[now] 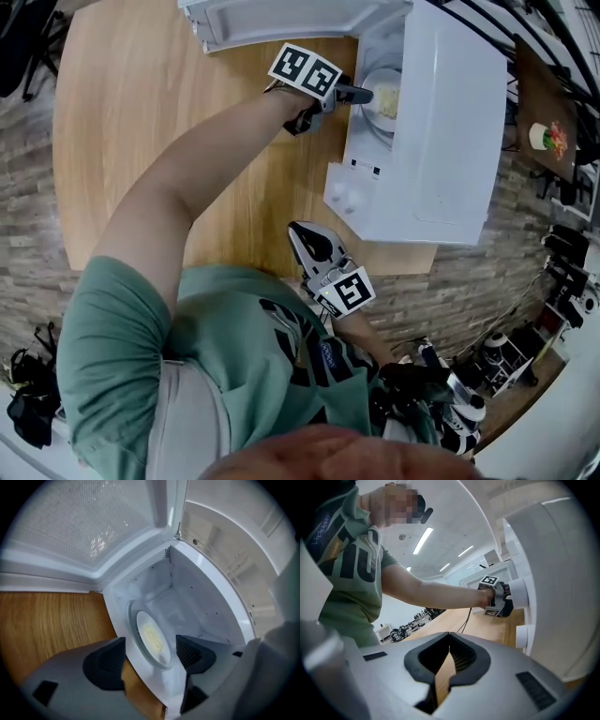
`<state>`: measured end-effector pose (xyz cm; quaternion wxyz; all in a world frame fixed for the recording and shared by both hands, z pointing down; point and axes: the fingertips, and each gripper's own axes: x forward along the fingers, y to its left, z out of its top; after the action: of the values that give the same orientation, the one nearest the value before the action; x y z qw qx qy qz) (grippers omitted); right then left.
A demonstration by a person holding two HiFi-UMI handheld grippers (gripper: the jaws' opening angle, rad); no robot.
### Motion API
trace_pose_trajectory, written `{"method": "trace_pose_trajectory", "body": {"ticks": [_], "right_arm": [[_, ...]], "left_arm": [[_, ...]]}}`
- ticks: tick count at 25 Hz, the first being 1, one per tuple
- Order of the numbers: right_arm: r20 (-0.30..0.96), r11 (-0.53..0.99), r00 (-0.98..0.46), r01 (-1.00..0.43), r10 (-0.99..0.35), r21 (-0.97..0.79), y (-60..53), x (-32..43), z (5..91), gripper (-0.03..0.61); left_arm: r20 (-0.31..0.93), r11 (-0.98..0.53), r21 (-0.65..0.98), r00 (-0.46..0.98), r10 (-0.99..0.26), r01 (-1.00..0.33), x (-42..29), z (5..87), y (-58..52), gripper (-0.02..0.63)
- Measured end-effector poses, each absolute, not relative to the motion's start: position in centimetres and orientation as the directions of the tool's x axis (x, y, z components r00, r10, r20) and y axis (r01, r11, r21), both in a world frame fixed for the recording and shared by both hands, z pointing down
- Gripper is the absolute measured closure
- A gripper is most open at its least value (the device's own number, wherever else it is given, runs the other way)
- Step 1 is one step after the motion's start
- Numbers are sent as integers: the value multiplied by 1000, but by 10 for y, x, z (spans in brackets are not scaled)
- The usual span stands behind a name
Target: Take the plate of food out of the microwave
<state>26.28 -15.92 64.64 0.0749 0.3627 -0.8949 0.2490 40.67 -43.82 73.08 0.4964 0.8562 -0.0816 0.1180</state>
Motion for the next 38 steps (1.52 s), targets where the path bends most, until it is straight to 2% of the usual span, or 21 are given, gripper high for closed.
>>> {"method": "trace_pose_trajectory", "body": {"ticks": [4, 6, 20, 31, 37, 38], "right_arm": [[322, 590, -711, -701, -626, -401, -154, 270, 650, 572], [329, 583, -705, -706, -628, -402, -153, 273, 652, 572], [339, 569, -695, -716, -634, -403, -150, 279, 653, 572], [338, 560, -688, -722, -642, -407, -148, 284, 653, 572], [339, 561, -689, -721, -640, -407, -145, 283, 651, 572], [338, 561, -689, -721, -641, -406, -145, 283, 651, 572]], "left_arm": [[331, -446, 842, 943, -17, -303, 428, 748, -443, 202], [367, -438, 834, 930, -12, -335, 436, 757, -443, 181], [537, -470, 734, 842, -42, -491, 436, 787, -450, 183], [548, -483, 718, 835, -52, -501, 430, 789, -452, 228], [493, -495, 734, 866, -81, -464, 424, 773, -457, 423], [491, -498, 734, 867, -81, -462, 424, 772, -457, 434]]}}
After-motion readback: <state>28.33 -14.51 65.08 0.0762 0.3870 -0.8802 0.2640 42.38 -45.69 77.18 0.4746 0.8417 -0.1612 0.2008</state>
